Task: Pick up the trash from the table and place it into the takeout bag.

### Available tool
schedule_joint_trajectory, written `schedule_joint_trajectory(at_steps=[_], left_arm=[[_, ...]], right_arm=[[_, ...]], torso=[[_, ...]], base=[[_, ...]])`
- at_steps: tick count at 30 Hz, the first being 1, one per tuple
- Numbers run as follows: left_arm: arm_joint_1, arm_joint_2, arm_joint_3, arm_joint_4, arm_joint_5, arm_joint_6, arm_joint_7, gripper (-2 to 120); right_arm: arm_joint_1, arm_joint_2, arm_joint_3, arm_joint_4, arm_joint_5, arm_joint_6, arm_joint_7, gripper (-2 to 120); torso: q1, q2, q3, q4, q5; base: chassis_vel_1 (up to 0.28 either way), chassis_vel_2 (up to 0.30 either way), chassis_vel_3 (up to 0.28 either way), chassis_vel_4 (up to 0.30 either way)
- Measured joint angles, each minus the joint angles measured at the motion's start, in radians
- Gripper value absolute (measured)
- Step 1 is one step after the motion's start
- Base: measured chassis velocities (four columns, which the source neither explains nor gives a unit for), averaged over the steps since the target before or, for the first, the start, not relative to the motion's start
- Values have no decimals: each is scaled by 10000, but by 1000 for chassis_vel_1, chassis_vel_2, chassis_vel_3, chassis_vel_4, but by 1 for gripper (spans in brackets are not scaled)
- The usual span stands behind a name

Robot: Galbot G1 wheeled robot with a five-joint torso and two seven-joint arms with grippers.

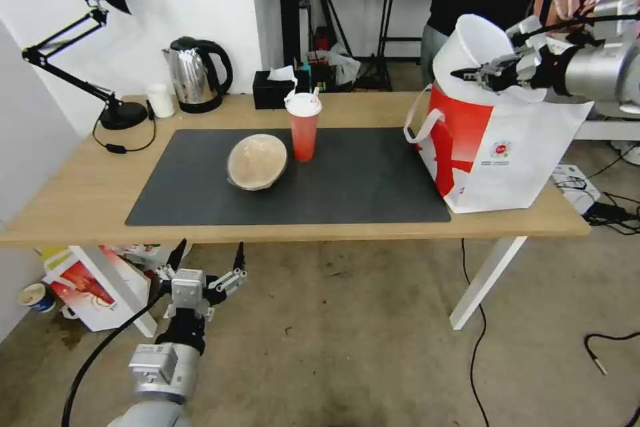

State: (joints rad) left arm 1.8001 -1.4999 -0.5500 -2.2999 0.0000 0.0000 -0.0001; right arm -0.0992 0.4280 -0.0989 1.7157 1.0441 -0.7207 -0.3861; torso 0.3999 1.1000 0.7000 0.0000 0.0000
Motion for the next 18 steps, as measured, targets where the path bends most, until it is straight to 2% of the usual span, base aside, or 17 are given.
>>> schedule_joint_trajectory(at_steps=[6,9,13,15,16,18], left_arm=[[0,0,0,0,0,0,0,100],[-1,0,0,0,0,0,0,100],[0,0,0,0,0,0,0,100],[0,0,0,0,0,0,0,100],[0,0,0,0,0,0,0,100],[0,0,0,0,0,0,0,100]], right_arm=[[4,28,-35,30,32,0,188,4],[90,54,-47,-77,128,0,439,18],[128,57,-48,-147,168,0,546,28],[134,69,-49,-178,205,0,652,40],[134,69,-49,-178,205,0,652,40],[142,93,-50,-193,216,0,728,50]], torso=[[0,0,0,0,0],[0,0,0,0,0],[1,0,0,-1,0],[0,0,0,-1,0],[0,0,0,-1,0],[0,0,0,0,0]], base=[[0,0,0,0],[0,0,0,0],[0,0,0,0],[0,0,0,0],[0,0,0,0],[0,0,0,0]])
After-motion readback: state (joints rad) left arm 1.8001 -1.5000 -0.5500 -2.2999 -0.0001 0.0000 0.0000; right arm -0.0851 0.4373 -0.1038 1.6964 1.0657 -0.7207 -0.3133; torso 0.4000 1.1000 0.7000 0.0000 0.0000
